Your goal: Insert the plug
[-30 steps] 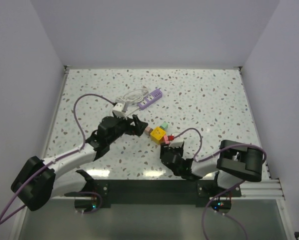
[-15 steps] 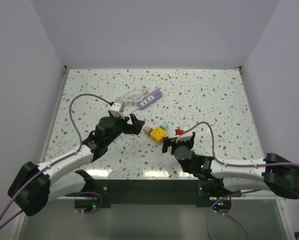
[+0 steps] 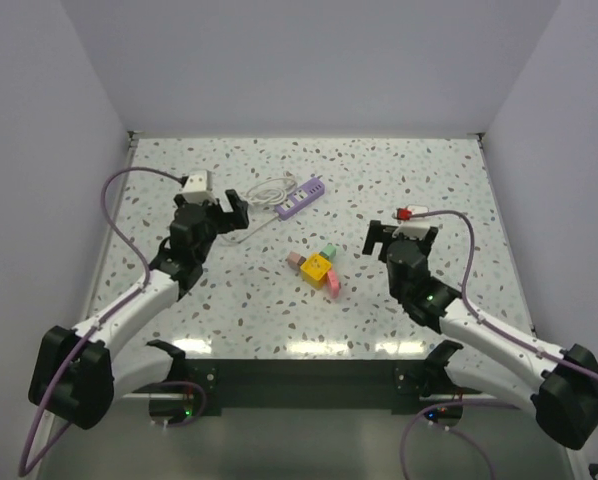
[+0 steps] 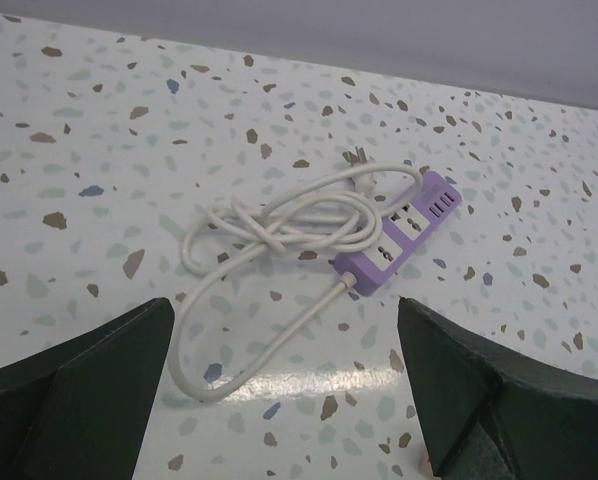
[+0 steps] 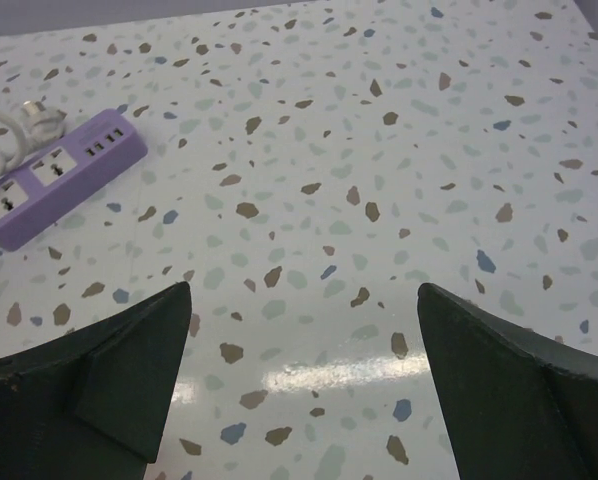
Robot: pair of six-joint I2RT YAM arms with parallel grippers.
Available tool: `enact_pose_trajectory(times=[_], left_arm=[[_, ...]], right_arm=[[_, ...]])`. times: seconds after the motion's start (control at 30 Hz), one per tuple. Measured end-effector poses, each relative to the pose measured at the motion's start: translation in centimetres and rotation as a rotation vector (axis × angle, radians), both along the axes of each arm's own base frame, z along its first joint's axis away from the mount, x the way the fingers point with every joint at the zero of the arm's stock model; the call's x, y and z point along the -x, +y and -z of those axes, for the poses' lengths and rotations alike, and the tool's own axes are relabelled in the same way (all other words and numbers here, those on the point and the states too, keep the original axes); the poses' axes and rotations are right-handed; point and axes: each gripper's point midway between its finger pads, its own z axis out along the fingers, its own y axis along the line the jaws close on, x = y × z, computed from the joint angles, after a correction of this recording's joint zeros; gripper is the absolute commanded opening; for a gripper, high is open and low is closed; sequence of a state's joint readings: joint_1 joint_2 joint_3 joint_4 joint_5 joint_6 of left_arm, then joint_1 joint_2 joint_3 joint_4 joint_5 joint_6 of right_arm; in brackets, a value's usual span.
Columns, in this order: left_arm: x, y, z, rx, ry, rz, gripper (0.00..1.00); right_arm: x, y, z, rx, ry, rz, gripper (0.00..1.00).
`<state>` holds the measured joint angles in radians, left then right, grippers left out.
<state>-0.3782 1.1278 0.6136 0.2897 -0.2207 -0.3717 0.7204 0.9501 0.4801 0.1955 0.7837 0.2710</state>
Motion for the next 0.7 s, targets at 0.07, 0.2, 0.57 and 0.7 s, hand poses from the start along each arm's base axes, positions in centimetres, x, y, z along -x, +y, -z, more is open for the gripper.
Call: enact_pose_trajectory(times=[0.07,0.2,0.57,0.7], left_arm=[[0.2,0.6,-0.6,-0.01,-0.015,-0.024,1.0],[1.0,1.8,-2.2,-0.007,-0.065,-0.069,1.0],[2.2,3.3,-3.6,-0.001,-0.121,-0.121,1.0],[2.5,3.5,-3.1,-0.009,-0.127,-0.123,1.0]], right_arm=[[-0.1,-1.2,-0.5,-0.01,-0.005,0.026,0.99],[-0.3,-3.3,-1.4,-0.027,-0.014,0.08,0.99],[-0.1,-4.2,-0.8,-0.038,0.031,0.091,0.99],[0.2,-4.8,-1.6,-0.06,0.009,0.102,0.99]])
